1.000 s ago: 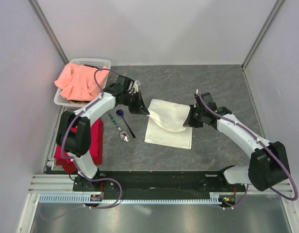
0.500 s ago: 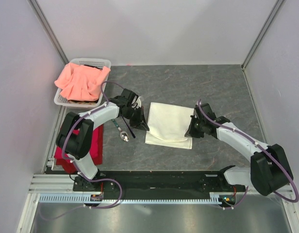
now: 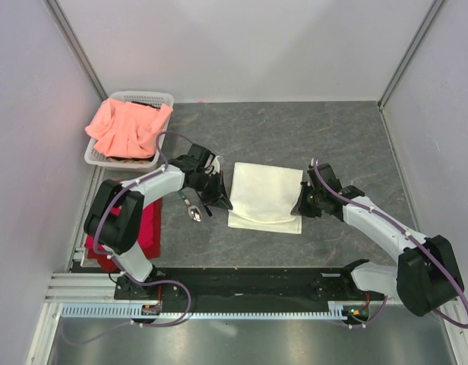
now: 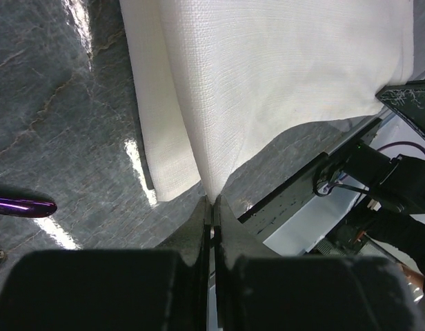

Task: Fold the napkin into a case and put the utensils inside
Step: Fold the rectangle-folded napkin at the center of the board.

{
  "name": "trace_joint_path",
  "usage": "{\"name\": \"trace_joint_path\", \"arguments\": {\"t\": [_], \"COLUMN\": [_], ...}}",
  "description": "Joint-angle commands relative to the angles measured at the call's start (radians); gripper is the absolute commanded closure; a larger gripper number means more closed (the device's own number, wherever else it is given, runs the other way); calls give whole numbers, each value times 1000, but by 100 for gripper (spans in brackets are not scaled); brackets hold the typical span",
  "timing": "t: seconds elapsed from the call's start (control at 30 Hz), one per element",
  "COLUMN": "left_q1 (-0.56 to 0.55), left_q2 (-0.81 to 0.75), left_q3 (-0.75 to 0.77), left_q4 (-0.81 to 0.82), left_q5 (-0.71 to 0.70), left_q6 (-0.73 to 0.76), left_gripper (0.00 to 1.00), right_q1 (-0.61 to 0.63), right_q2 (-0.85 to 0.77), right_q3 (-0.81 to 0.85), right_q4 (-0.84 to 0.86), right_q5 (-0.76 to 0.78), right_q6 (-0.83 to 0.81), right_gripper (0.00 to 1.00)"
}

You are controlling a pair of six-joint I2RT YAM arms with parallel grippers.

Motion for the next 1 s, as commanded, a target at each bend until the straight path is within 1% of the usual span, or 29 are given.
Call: {"name": "trace_joint_path", "arguments": {"t": [0.0, 0.33, 0.47, 0.63, 0.87, 0.97], "left_q1": [-12, -41, -43, -43, -46, -46], "left_q2": [-42, -49, -56, -100, -106, -109], "left_q3": [-32, -82, -90, -75, -92, -101], "left_q4": [41, 93, 95, 95, 93, 93], "left_q5": [40, 82, 80, 80, 117, 102], "left_q6": [8, -29, -38, -54, -63, -60], "left_gripper": [98, 98, 98, 98, 98, 98], "right_q1": [4, 4, 2, 4, 1, 2], "right_q2": [-20, -37, -43, -62, -74, -72], "right_q3": [-28, -80, -69, -43, -60, -69], "right_q4": [0, 11, 5, -36, -47, -43], "right_q5": [14, 31, 34, 52, 57, 56], "right_q6": [10, 13, 10, -1, -1, 1], "right_gripper": [100, 100, 100, 100, 100, 100]}}
